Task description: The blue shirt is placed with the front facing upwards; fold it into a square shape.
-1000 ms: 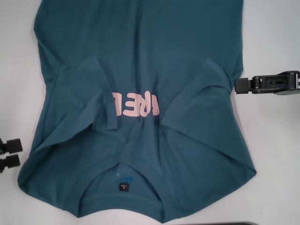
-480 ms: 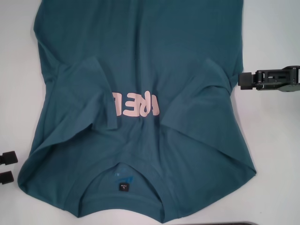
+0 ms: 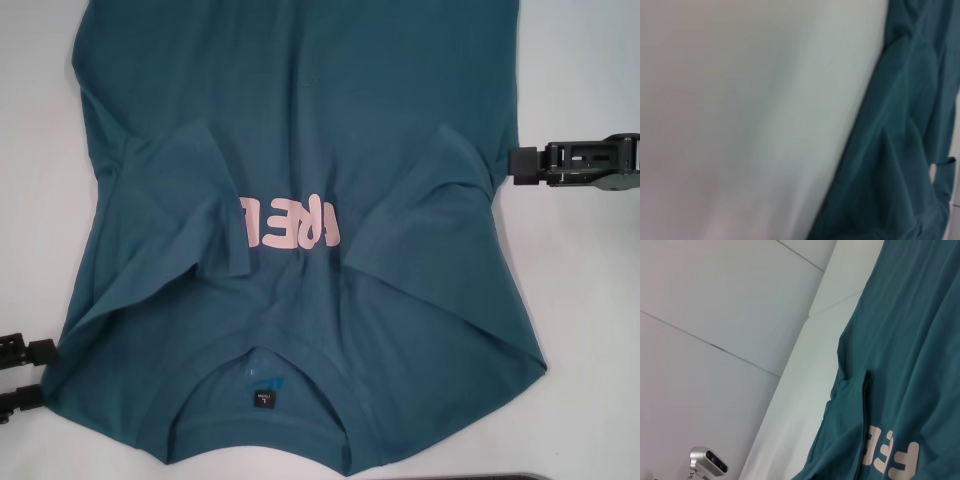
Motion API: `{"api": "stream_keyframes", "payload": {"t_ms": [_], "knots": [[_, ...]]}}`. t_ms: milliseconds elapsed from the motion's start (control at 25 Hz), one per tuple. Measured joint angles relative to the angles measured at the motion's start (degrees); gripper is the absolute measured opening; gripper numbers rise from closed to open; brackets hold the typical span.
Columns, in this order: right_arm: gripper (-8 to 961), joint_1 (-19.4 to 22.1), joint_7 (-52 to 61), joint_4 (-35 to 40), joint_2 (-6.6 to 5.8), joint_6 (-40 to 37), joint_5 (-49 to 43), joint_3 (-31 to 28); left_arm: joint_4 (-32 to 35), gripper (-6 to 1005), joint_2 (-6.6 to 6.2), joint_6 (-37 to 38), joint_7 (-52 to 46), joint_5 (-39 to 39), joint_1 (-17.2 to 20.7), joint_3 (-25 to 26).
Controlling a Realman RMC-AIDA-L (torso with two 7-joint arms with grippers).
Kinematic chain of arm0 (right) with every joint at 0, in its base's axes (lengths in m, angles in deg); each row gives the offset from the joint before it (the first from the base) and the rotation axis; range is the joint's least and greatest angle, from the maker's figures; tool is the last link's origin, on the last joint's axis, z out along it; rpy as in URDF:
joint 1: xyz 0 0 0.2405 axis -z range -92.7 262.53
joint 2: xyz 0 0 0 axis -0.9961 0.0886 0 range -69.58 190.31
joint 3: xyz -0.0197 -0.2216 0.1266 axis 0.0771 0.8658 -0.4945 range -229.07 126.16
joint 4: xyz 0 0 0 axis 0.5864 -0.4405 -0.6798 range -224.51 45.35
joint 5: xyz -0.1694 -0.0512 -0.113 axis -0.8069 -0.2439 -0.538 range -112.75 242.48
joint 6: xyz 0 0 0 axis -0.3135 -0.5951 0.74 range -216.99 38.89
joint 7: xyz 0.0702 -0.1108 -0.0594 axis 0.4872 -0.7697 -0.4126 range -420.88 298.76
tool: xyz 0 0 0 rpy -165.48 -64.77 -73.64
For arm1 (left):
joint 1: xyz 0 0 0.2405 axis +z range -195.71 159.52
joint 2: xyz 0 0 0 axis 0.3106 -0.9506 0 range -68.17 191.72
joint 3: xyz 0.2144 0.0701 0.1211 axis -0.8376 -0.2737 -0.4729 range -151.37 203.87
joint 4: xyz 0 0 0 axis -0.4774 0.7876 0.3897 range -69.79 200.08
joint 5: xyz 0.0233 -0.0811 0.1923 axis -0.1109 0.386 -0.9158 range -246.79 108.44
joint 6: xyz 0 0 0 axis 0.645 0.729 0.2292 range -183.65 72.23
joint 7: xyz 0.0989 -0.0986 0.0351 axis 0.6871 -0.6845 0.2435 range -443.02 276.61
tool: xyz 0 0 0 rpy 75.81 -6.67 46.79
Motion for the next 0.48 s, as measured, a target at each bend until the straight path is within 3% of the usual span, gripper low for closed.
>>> {"api": "stream_keyframes", "payload": {"t_ms": [480], "knots": [[732, -0.13, 0.30, 0.00, -0.06, 0.02, 0.21, -0.09, -0.56, 736, 0.05, -0.27, 0.07, -0.57, -0.03, 0.80]]}}
